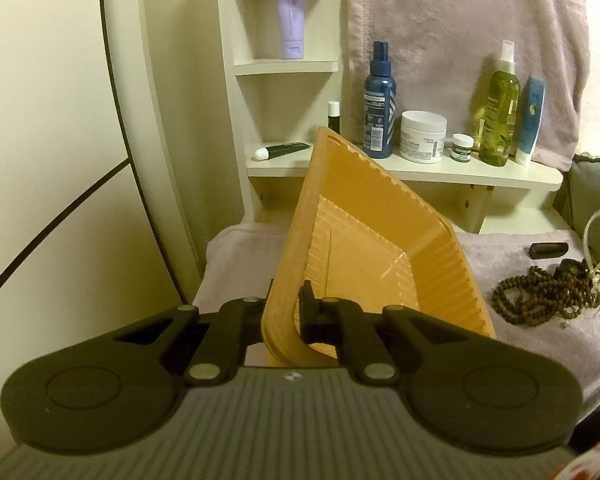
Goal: Organize jewelry
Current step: 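Carry the pearl necklace into the orange tray and open the right tool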
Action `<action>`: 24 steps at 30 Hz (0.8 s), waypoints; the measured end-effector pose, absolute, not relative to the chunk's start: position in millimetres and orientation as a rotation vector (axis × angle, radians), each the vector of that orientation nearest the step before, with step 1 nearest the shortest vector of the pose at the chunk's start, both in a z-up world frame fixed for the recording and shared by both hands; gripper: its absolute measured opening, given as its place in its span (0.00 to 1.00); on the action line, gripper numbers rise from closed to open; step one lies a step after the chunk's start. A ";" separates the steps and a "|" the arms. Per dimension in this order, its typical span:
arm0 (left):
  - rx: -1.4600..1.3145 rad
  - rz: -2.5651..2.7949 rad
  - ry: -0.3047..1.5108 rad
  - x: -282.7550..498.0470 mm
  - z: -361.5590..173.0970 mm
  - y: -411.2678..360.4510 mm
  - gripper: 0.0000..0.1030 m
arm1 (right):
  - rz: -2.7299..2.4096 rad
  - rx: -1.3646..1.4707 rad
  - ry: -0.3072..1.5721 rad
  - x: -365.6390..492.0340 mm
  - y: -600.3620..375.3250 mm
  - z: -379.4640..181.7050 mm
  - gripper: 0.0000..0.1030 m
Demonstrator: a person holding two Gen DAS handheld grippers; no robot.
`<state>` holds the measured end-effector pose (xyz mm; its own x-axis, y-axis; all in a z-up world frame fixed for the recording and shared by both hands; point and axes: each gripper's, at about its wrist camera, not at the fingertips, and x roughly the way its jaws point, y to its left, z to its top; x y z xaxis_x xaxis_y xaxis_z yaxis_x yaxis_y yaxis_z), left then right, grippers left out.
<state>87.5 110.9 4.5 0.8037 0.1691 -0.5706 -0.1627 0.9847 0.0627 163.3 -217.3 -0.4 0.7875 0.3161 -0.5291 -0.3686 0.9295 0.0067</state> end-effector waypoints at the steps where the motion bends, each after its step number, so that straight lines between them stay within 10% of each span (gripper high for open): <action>1: 0.010 0.178 0.612 87.2 4.2 111.0 0.06 | 0.370 -0.097 0.539 163.6 -219.4 5.6 0.02; 24: -0.013 0.171 0.603 84.0 1.9 114.7 0.06 | 0.737 -0.048 0.322 155.0 -135.9 115.5 0.02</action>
